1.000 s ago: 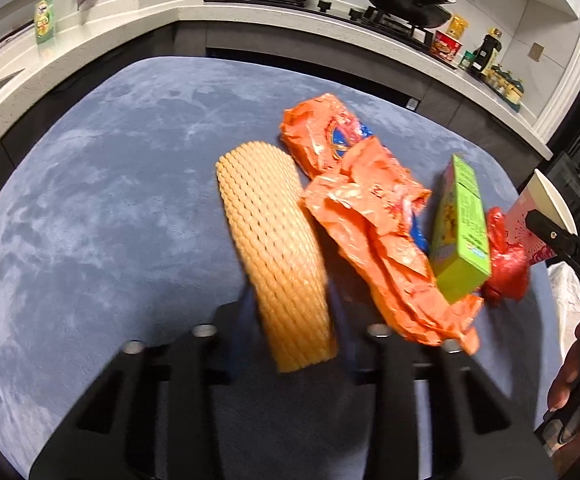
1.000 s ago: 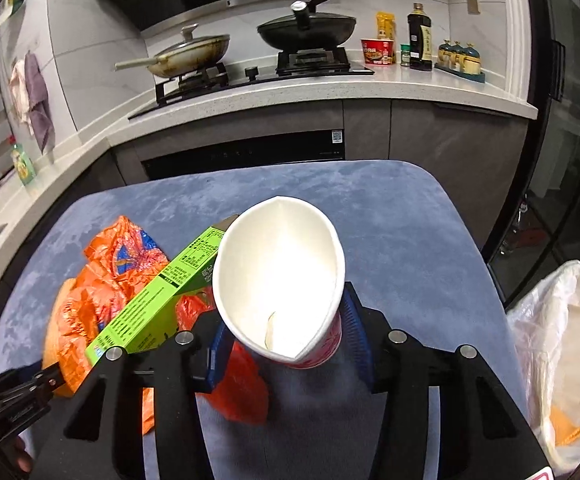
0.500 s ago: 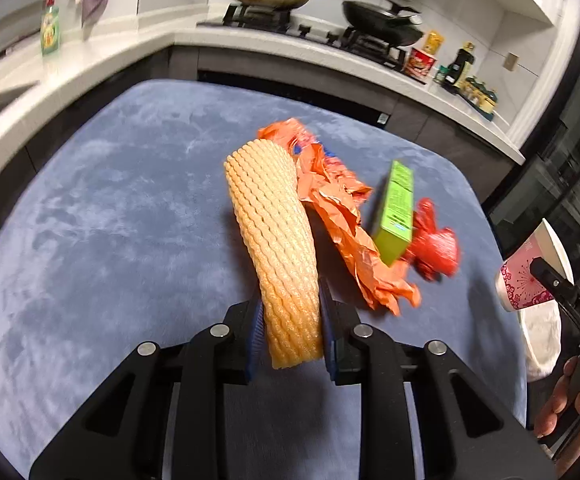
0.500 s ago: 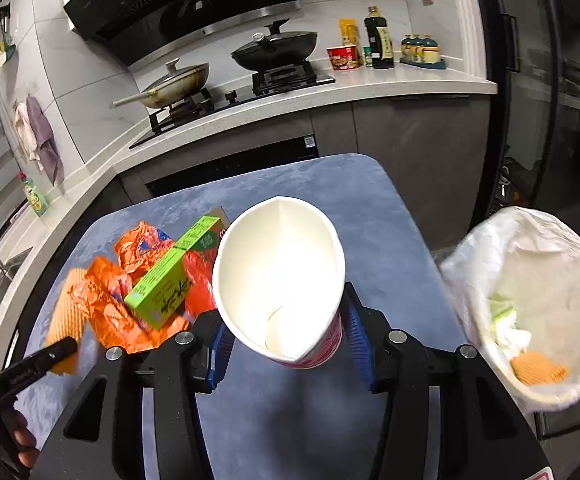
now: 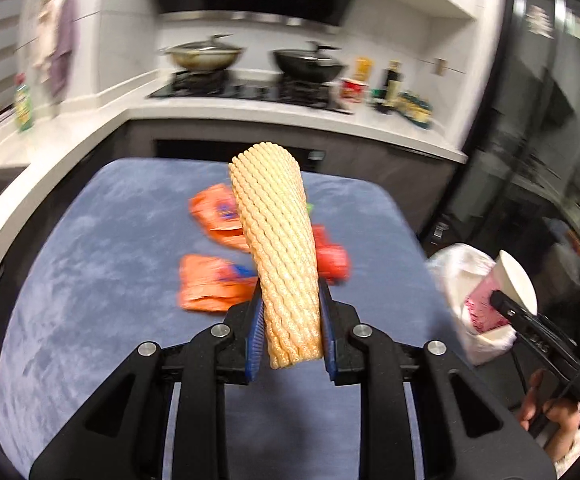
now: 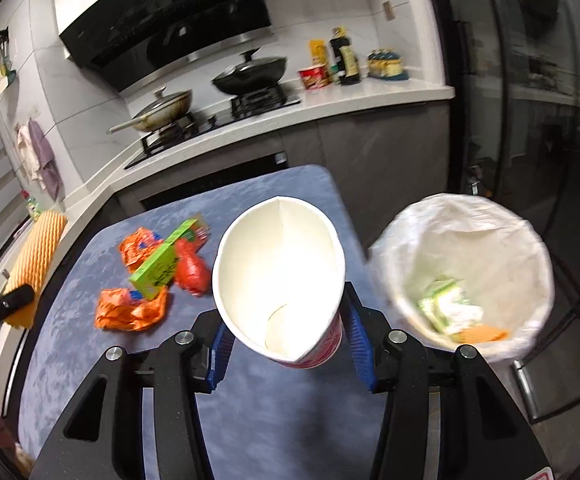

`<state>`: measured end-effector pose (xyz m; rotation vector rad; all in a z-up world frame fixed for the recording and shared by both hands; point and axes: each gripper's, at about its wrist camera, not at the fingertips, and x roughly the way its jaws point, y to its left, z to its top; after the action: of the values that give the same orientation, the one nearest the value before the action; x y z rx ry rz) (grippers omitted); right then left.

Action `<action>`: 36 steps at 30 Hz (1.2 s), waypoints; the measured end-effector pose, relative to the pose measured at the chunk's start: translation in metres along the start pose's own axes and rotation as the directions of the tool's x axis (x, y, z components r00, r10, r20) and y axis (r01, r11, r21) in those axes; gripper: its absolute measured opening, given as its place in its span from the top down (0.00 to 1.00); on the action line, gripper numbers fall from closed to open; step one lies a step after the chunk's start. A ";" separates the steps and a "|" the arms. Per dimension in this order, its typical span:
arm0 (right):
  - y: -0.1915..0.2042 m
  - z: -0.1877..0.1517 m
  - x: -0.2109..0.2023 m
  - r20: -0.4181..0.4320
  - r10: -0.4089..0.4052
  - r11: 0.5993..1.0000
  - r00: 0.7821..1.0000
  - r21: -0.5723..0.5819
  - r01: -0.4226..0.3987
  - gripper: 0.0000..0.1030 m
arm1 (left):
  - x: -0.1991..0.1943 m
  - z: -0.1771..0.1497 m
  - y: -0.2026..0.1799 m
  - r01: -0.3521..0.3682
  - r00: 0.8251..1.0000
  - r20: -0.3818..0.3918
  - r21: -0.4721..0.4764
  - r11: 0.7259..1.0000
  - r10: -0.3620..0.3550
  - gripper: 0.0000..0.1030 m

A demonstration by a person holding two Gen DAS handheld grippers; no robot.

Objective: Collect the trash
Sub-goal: 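Carry the paper cup and mesh sleeve over the bin with both tools, then open both tools over the bin, dropping the cup and mesh sleeve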

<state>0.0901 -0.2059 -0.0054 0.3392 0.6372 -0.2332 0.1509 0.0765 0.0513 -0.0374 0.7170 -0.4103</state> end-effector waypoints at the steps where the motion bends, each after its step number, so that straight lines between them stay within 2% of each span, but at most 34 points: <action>1: -0.008 0.001 -0.007 0.009 -0.014 1.000 1.000 0.007 0.014 0.54 | 0.001 0.000 -0.010 0.028 1.000 -0.003 0.014 1.000 -0.028 0.78; 4: -0.037 0.006 -0.022 0.032 -0.078 0.997 0.996 0.030 0.077 0.53 | 0.014 0.003 -0.056 0.145 0.989 -0.041 0.079 0.986 -0.142 0.78; 7: -0.067 0.010 -0.029 0.040 -0.139 0.989 0.989 0.064 0.137 0.53 | 0.035 0.003 -0.111 0.235 0.971 -0.081 0.170 0.957 -0.224 0.77; 9: -0.090 0.013 -0.030 0.042 -0.176 0.981 0.984 0.091 0.171 0.53 | 0.057 0.001 -0.149 0.312 0.948 -0.132 0.212 0.926 -0.289 0.77; 14: -0.134 0.024 -0.022 0.042 -0.244 0.962 0.969 0.136 0.237 0.53 | 0.104 -0.011 -0.219 0.412 0.905 -0.228 0.259 0.873 -0.360 0.77; 15: -0.140 0.026 -0.020 0.042 -0.248 0.960 0.968 0.148 0.240 0.53 | 0.114 -0.012 -0.233 0.443 0.890 -0.242 0.263 0.857 -0.386 0.77; 18: -0.163 0.031 -0.012 0.038 -0.258 0.951 0.965 0.188 0.247 0.53 | 0.137 -0.016 -0.258 0.478 0.869 -0.280 0.262 0.838 -0.408 0.77; 21: -0.180 0.035 0.001 0.022 -0.269 0.943 0.963 0.211 0.259 0.52 | 0.165 -0.017 -0.276 0.521 0.835 -0.333 0.223 0.824 -0.438 0.76; 26: -0.198 0.040 0.020 0.004 -0.289 0.932 0.957 0.229 0.280 0.51 | 0.192 -0.017 -0.284 0.519 0.826 -0.361 0.188 0.834 -0.433 0.75; 27: -0.199 0.041 0.022 0.004 -0.290 0.932 0.957 0.227 0.281 0.51 | 0.198 -0.016 -0.287 0.528 0.816 -0.377 0.182 0.829 -0.437 0.75; 28: -0.200 0.042 0.025 0.000 -0.292 0.932 0.957 0.225 0.284 0.49 | 0.201 -0.017 -0.288 0.527 0.814 -0.387 0.180 0.830 -0.433 0.75; 29: -0.202 0.043 0.029 -0.004 -0.292 0.931 0.956 0.227 0.285 0.49 | 0.204 -0.017 -0.289 0.520 0.817 -0.390 0.181 0.835 -0.424 0.72; 30: -0.203 0.044 0.031 -0.003 -0.293 0.930 0.956 0.231 0.285 0.49 | 0.206 -0.016 -0.288 0.514 0.821 -0.385 0.179 0.839 -0.421 0.65; 31: -0.203 0.043 0.031 -0.001 -0.297 0.928 0.955 0.235 0.289 0.47 | 0.207 -0.015 -0.288 0.510 0.824 -0.381 0.178 0.841 -0.419 0.53; 32: -0.204 0.043 0.032 0.001 -0.300 0.926 0.954 0.240 0.291 0.43 | 0.208 -0.014 -0.288 0.501 0.830 -0.376 0.176 0.847 -0.412 0.45; 33: -0.204 0.044 0.032 0.006 -0.302 0.925 0.953 0.243 0.292 0.40 | 0.208 -0.012 -0.286 0.487 0.839 -0.361 0.169 0.857 -0.406 0.34; 34: -0.203 0.043 0.030 0.014 -0.305 0.924 0.952 0.245 0.293 0.35 | 0.206 -0.010 -0.283 0.479 0.846 -0.348 0.163 0.863 -0.403 0.27; 36: -0.201 0.044 0.027 0.031 -0.311 0.923 0.950 0.250 0.294 0.31 | 0.206 -0.005 -0.277 0.472 0.852 -0.333 0.152 0.868 -0.405 0.26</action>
<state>0.0719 -0.4107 -0.0363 0.4656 0.5905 -0.6216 0.1894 -0.2552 -0.0348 0.0805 0.9505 -0.9578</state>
